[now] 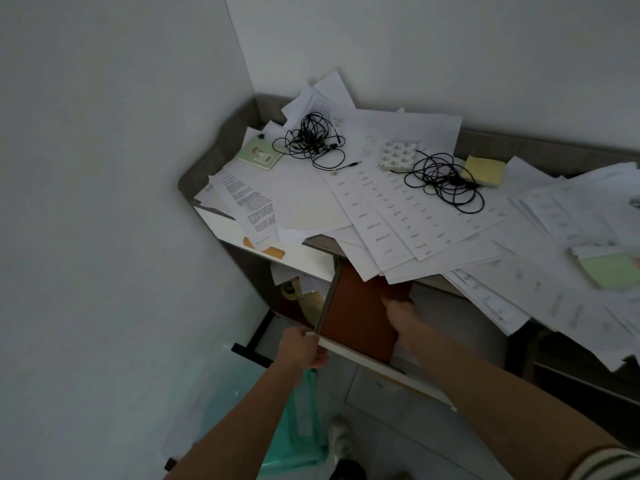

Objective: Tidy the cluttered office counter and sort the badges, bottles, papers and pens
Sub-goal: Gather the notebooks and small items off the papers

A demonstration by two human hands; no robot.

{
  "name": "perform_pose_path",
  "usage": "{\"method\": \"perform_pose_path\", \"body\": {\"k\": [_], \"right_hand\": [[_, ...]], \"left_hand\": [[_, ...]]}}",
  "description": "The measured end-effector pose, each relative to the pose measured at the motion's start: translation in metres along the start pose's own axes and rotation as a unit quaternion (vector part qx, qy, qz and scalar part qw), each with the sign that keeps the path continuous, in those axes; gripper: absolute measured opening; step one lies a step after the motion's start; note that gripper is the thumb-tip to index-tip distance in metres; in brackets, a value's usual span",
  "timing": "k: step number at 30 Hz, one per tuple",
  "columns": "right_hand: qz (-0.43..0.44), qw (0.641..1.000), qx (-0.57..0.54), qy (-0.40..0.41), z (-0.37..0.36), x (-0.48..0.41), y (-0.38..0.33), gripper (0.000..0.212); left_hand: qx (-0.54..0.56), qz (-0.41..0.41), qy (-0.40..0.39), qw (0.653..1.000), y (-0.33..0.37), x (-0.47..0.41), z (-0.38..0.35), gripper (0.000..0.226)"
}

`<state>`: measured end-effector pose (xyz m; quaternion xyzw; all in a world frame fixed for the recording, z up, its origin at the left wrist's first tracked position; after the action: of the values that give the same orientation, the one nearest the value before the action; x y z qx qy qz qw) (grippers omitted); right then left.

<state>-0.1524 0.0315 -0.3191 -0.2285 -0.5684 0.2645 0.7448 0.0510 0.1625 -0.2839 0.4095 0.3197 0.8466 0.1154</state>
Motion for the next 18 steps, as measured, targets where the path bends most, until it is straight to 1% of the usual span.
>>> {"method": "perform_pose_path", "body": {"k": [2,4,6,8,10,11,13,15,16,18], "right_hand": [[-0.002,0.999,0.021,0.032,0.0,-0.002,-0.002,0.06],[0.006,0.998,0.056,0.036,0.002,-0.003,-0.003,0.061],[0.016,0.994,0.104,0.009,0.005,-0.001,-0.003,0.061],[0.02,0.987,0.152,-0.038,0.009,0.008,-0.002,0.062],[0.029,0.976,0.203,-0.078,0.018,0.017,0.0,0.061],[0.041,0.967,0.236,-0.089,0.023,0.02,0.001,0.059],[0.102,0.946,0.292,-0.092,0.033,0.023,-0.004,0.044],[0.183,0.932,0.302,-0.078,0.043,0.028,-0.019,0.025],[0.225,0.925,0.298,-0.069,0.048,0.032,-0.028,0.022],[0.312,0.905,0.289,-0.036,0.065,0.049,-0.054,0.025]], "left_hand": [[-0.003,-0.002,0.002,1.0,0.0,0.0,0.0,0.008],[-0.008,-0.011,0.002,1.0,0.001,0.001,0.0,0.007],[-0.02,-0.019,0.002,1.0,0.002,0.001,0.0,0.011],[-0.044,-0.026,-0.007,0.999,0.002,-0.001,0.0,0.013],[-0.098,-0.051,-0.016,0.994,0.005,0.001,0.001,0.01],[-0.143,-0.08,-0.014,0.986,0.009,-0.001,0.003,0.011],[-0.264,-0.16,-0.009,0.951,0.022,-0.005,0.006,0.017],[-0.344,-0.222,0.003,0.912,0.038,-0.01,0.006,0.029],[-0.357,-0.247,0.023,0.901,0.05,-0.007,0.008,0.033],[-0.345,-0.294,0.072,0.888,0.088,0.012,0.012,0.033]]}}
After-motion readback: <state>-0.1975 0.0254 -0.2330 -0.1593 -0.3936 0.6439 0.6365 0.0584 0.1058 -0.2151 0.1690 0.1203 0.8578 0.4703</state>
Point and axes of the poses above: each hand's wrist, its own x-axis away from the middle knuckle, its own z-axis out of the back of the hand, y = z × x, the point moved 10 cm from there along -x, towards the middle knuckle, and after that the axes turned 13 degrees about y, right-handed, at the moved point
